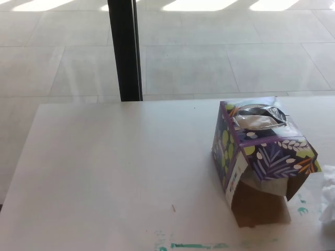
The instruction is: The robot uses its right hand to pull out a tissue from the tissue box kept in the middle of the desk and put it on the right side
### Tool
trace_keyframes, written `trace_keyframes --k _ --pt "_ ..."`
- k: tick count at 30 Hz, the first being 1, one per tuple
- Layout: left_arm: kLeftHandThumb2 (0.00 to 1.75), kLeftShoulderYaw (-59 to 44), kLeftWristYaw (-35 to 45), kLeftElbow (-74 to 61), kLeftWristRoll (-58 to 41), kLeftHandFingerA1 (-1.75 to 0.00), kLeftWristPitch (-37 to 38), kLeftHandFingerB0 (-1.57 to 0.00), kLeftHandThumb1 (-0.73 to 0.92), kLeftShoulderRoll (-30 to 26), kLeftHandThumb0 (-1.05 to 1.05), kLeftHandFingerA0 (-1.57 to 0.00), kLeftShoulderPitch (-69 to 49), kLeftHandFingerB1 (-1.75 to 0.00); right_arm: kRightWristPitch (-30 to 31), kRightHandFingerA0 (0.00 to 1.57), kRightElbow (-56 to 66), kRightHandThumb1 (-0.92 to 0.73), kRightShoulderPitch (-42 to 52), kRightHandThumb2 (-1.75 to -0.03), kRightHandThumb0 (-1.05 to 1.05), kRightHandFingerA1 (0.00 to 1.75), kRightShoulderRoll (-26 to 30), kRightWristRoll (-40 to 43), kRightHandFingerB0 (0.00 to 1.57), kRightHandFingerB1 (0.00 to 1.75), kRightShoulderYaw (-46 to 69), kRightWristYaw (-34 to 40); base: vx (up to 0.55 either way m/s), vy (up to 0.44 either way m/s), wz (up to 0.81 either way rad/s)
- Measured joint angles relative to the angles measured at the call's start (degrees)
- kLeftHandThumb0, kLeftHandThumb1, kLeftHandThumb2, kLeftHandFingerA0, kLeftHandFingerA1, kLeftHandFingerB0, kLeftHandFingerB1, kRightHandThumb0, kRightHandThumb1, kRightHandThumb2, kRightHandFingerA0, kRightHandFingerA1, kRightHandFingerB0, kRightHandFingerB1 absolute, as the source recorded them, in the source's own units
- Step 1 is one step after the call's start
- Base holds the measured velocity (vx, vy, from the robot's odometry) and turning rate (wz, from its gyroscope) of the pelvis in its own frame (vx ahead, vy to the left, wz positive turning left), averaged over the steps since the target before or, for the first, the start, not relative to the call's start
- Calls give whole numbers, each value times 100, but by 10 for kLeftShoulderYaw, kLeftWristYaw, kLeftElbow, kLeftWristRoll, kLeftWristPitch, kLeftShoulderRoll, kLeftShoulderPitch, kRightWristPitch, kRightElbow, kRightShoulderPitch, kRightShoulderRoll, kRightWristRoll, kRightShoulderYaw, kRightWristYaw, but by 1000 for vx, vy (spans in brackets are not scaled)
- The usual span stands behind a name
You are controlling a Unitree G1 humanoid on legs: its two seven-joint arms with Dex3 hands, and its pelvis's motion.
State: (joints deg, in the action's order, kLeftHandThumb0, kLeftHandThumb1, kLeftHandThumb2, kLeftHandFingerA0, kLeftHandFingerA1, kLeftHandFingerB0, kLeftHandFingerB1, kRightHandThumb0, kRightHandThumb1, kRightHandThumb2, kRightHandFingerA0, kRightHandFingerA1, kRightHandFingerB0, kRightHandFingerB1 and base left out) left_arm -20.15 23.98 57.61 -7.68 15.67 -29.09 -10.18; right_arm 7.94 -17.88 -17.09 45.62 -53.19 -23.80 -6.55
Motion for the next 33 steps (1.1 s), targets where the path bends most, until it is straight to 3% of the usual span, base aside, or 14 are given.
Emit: trace_keyframes --k 1,2,12,13,14,15,17,18,20,24,25,26,28,33 --pt "91 0 0 0 0 -110 0 -59 84 0 -102 -73 0 -104 4 0 -2 -50 -3 -88 -88 10 0 -7 0 0 -7 -10 0 0 0" --pt "92 0 0 0 0 -111 0 -59 84 0 -102 -73 0 -104 6 0 -4 -55 -6 -57 -97 0 0 -11 0 0 -11 -17 0 0 0" --pt "92 -2 0 2 0 -111 0 -62 83 0 -99 -74 -5 -104 13 0 -4 -54 -45 -58 -105 0 37 -49 0 0 -25 -78 0 0 0" --pt "125 -3 0 2 0 -106 0 -62 63 0 -101 -77 -6 -97 13 0 -3 -54 -45 -58 -105 0 39 -48 0 0 -19 -82 0 0 0" --pt "126 -4 0 3 0 -106 0 -62 63 0 -101 -78 -5 -97 13 0 -3 -54 -46 -58 -104 0 39 -46 0 0 -11 -86 0 0 0" --pt "92 -4 0 3 0 -109 0 -62 83 0 -98 -73 -5 -103 13 0 -3 -41 -46 -84 -105 0 39 -44 0 0 -6 -89 0 0 0" --pt "92 -5 0 7 -1 -109 0 -62 83 0 -98 -73 -4 -103 8 0 -2 -41 -53 -84 -105 0 42 -32 0 0 15 -98 0 0 0" --pt "91 -5 0 8 -1 -109 0 -62 83 0 -100 -74 -4 -104 7 0 -2 -60 -56 -60 -103 0 44 -29 0 0 22 -102 0 0 0" --pt "91 -5 0 10 -1 -110 0 -62 83 0 -100 -74 -3 -104 4 0 3 -54 -63 -93 -96 17 48 -17 0 0 43 -113 0 0 0" --pt "91 -6 0 10 -1 -108 0 -61 84 0 -100 -73 -2 -103 2 0 11 -51 -78 -83 -80 9 48 13 7 11 92 -126 0 0 0" --pt "123 -6 0 10 -1 -102 0 -61 63 0 -99 -73 -2 -96 2 0 17 -48 -78 -82 -72 14 48 22 7 23 110 -128 0 0 0" --pt "128 -5 0 10 -1 -104 0 -58 65 0 -99 -76 -1 -95 2 3 19 -47 -79 -100 -33 52 48 26 0 48 118 -128 0 0 0" --pt "92 -5 0 10 -1 -109 0 -61 84 0 -99 -74 -1 -103 -1 45 33 -66 -74 -60 -49 41 47 44 25 29 153 -128 0 0 0" --pt "93 -6 0 8 -1 -109 0 -59 84 0 -97 -73 -2 -102 -3 79 88 -65 -27 -59 -45 50 47 80 40 37 245 -125 0 0 0"
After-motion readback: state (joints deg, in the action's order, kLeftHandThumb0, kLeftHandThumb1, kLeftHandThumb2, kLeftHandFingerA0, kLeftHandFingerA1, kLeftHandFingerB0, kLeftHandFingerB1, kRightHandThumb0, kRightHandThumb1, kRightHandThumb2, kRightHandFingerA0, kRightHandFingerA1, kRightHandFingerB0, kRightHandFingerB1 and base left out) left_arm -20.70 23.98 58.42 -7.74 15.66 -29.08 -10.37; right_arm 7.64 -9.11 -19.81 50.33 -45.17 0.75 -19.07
